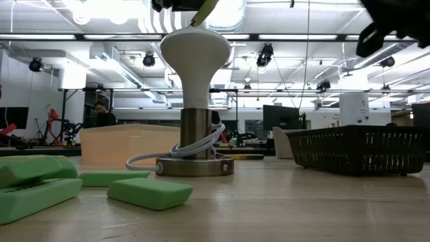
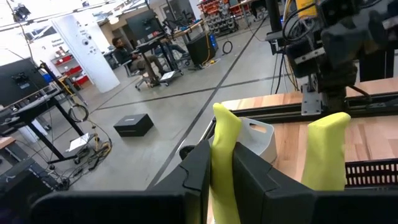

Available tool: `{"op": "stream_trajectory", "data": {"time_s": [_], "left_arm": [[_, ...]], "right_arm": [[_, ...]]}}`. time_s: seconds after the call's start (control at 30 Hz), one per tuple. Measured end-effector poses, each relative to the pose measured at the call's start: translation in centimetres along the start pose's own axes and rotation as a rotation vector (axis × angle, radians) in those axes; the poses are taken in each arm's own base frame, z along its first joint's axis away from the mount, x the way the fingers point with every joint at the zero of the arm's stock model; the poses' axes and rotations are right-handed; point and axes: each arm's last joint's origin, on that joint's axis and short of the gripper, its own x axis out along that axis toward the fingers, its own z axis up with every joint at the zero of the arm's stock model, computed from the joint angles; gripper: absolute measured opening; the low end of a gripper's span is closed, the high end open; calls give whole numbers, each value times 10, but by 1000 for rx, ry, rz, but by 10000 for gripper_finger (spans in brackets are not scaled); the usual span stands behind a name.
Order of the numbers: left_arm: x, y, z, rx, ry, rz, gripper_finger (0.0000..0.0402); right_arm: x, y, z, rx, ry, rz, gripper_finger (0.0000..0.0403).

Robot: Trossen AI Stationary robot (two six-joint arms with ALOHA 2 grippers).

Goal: Pick & Place School Supplies
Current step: Put the green punch plier into the gray bin

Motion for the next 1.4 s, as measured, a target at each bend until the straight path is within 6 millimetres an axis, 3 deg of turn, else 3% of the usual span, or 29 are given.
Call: {"op": "stream_trajectory", "data": {"time_s": [0.17, 0.3, 0.53, 0.77, 0.93, 1.17, 1.4], "left_arm": [[1, 0, 0, 1, -10, -37, 49], [2, 1, -2, 7, -13, -95, 49], [6, 6, -4, 8, -19, -137, 49], [7, 6, -6, 15, -2, -143, 49], [5, 6, -10, 16, 39, -156, 49], [-3, 12, -5, -13, 27, -151, 49], [-6, 14, -4, -5, 31, -153, 49]], "right_arm": [[14, -2, -5, 10, 38, -125, 8], [37, 3, 2, -11, 105, -138, 8], [101, 19, 31, -164, 132, -131, 8], [173, 35, 58, -47, 82, -132, 8], [214, 42, 59, -153, 186, -164, 8], [234, 34, 47, -126, 428, -567, 8], [254, 36, 39, -159, 558, -621, 8]]}}
